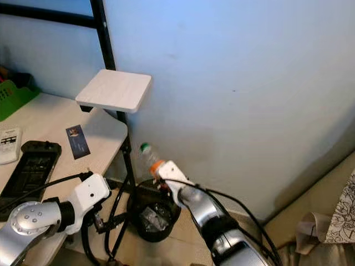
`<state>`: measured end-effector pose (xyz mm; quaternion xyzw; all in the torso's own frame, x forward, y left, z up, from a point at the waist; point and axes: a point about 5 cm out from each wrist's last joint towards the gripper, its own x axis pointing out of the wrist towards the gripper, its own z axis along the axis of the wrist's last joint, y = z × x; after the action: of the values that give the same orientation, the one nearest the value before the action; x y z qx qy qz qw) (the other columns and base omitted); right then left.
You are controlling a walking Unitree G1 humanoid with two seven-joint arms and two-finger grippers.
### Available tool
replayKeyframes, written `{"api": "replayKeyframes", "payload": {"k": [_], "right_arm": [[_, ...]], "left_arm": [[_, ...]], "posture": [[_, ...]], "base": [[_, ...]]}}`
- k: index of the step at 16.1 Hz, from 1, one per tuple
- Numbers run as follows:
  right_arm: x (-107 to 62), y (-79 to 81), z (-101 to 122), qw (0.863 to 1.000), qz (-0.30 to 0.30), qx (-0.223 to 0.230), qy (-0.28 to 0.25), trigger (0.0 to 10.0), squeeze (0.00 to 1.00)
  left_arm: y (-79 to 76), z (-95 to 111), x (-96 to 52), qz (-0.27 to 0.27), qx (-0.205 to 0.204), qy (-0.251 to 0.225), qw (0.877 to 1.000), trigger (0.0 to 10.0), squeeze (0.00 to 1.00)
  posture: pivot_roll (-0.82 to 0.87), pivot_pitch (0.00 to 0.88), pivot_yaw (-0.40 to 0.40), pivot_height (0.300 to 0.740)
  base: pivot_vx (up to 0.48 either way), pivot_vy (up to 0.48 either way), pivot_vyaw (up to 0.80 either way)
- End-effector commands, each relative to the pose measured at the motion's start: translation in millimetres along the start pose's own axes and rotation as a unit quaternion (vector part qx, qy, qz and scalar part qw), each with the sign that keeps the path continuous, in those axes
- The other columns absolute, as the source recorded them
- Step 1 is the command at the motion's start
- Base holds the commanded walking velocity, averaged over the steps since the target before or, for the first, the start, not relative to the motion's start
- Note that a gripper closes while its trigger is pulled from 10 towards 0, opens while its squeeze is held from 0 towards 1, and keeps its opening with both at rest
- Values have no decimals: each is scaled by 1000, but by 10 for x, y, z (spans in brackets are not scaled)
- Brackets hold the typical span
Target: Clean up the room
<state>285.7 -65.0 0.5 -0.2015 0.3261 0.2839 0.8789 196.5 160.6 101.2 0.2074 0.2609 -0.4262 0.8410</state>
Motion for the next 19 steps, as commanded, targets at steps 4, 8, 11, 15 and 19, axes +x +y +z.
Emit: {"api": "replayKeyframes", "payload": {"k": [4,8,11,15,19], "right_arm": [[47,-27,78,999,-28,-16,-3,10000,596],[75,82,129,1000,8,8,-21,10000,1000],[83,132,136,999,27,13,-25,10000,1000],[77,103,112,999,30,22,-29,10000,1000],[-143,-256,205,987,-18,80,-137,10000,1000]], "left_arm": [[-33,19,-22,-7,2,2,1000,10000,0],[-23,14,-26,-5,1,5,1000,10000,0],[-7,5,-32,-3,-2,7,1000,10000,0],[9,7,-29,-1,-3,8,1000,10000,0],[162,193,54,109,-31,-74,991,10000,0]], "posture": [[-22,62,-38,740],[-22,66,-37,740],[-21,75,-32,740],[-24,72,-27,740],[-21,59,-28,740]], "base": [[0,0,0],[0,0,0],[0,0,0],[0,0,0],[0,0,0]]}}
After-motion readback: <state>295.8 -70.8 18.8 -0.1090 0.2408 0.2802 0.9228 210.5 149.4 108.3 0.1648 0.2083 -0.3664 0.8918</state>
